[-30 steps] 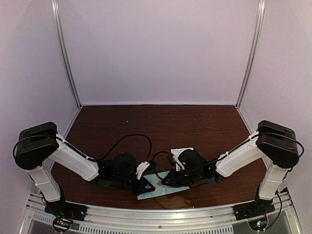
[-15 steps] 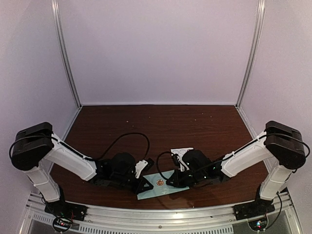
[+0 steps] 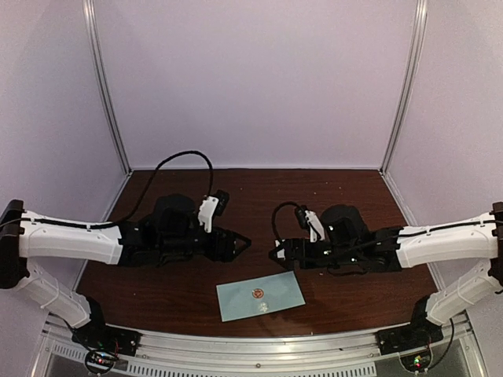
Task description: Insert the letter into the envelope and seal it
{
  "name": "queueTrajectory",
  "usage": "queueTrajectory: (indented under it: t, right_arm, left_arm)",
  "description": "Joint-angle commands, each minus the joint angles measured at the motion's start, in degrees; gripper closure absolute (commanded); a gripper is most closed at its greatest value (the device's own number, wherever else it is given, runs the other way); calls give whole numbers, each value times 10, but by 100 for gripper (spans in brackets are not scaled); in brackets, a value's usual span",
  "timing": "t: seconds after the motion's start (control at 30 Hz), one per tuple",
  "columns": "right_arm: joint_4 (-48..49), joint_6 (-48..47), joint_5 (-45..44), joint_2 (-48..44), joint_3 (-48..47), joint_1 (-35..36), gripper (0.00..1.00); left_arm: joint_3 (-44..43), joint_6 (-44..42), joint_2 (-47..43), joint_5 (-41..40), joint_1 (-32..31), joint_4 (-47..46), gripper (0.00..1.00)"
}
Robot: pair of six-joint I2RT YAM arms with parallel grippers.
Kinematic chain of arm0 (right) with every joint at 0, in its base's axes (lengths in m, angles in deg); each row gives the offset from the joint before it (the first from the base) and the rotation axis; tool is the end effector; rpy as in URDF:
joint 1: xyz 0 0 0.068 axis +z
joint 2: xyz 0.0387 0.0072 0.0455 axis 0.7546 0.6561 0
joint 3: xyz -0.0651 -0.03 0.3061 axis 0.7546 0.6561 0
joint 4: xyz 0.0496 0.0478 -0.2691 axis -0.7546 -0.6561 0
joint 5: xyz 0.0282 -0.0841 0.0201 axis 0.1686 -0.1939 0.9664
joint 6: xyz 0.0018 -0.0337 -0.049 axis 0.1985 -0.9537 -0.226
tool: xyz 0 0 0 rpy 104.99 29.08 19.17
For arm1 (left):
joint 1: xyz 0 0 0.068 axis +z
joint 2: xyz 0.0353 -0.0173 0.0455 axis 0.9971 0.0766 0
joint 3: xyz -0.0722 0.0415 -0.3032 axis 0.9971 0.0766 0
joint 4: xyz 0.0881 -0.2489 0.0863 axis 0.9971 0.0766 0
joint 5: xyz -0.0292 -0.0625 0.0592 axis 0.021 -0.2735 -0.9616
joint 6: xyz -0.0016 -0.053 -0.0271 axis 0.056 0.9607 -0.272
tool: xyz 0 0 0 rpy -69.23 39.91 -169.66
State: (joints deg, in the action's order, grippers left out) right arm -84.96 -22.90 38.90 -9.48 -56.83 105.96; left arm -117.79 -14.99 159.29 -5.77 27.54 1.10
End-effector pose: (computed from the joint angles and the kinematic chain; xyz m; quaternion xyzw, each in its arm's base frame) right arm 0.1526 0.2493 0.2361 -0.1391 0.8674 0.4153 0.2363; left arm 0.1627 -0.2636 0.2565 0.1754 0.8328 -0.3904 0.3510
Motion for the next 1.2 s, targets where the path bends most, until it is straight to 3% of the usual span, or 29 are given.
queueTrajectory:
  t: [0.0,0.2,0.33,0.57,0.7,0.83,1.03,1.17]
  right_arm:
    - [-34,-94,-55,8,-56,-54,2]
    - [12,-150,-62,62,-86,-163,0]
    - [22,-184,-63,64,-85,-265,0]
    - [64,-241,-25,-28,-22,-497,0]
    - [124,-250,-24,-85,39,-601,0]
    - [198,-274,-77,-139,117,-637,0]
    - [373,-298,-115,-193,250,-643,0]
    - [484,-311,-106,-195,320,-643,0]
  left_arm:
    - [-75,-45,68,17,59,-18,21]
    - [-173,-101,189,71,173,-74,18]
    - [-181,-107,219,96,286,-100,18]
    - [-25,-84,115,108,519,-197,19]
    - [85,-97,7,40,619,-228,16]
    - [180,-165,-101,-107,625,-243,14]
    - [329,-229,-179,-108,625,-420,10]
    - [320,-230,-151,-97,625,-420,7]
